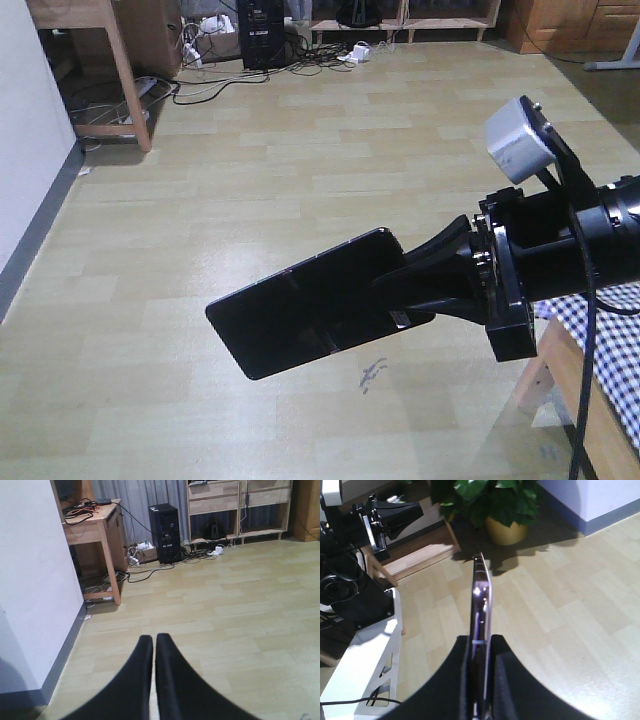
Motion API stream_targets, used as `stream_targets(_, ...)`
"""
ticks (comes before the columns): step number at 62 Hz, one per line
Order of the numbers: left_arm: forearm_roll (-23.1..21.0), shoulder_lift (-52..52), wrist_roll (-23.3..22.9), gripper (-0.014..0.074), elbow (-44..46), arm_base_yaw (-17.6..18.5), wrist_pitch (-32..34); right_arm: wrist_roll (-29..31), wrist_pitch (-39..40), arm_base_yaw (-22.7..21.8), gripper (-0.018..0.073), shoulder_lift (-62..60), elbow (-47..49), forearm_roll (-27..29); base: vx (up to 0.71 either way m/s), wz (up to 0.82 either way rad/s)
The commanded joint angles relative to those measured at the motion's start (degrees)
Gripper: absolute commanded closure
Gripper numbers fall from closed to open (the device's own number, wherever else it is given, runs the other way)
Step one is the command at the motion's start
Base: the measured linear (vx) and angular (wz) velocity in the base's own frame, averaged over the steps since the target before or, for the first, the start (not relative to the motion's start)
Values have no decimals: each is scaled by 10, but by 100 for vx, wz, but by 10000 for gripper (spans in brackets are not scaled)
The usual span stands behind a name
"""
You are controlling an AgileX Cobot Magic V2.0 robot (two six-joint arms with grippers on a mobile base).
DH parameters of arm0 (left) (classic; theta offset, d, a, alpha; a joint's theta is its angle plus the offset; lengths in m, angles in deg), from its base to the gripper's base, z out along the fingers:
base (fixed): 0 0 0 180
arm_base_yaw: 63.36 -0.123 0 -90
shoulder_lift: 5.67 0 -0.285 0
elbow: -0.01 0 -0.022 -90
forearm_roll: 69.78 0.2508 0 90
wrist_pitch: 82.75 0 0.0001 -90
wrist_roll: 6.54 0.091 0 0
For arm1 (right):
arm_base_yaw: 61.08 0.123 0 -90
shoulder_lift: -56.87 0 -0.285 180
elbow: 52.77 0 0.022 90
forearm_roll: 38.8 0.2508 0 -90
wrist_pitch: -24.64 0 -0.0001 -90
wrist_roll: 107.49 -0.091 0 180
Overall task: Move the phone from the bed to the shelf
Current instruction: 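Hold the phone in the right gripper while the base turns from the bed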
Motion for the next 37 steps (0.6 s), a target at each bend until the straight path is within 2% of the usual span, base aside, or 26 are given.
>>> stream_targets(1, -5, 8, -3, 595, 12, 2, 41, 4, -43, -2, 561, -16, 14, 49, 35, -5)
stream_targets(37, -5, 8, -3, 595, 12, 2, 41, 4, -43, -2, 561, -16, 14, 49, 39, -6)
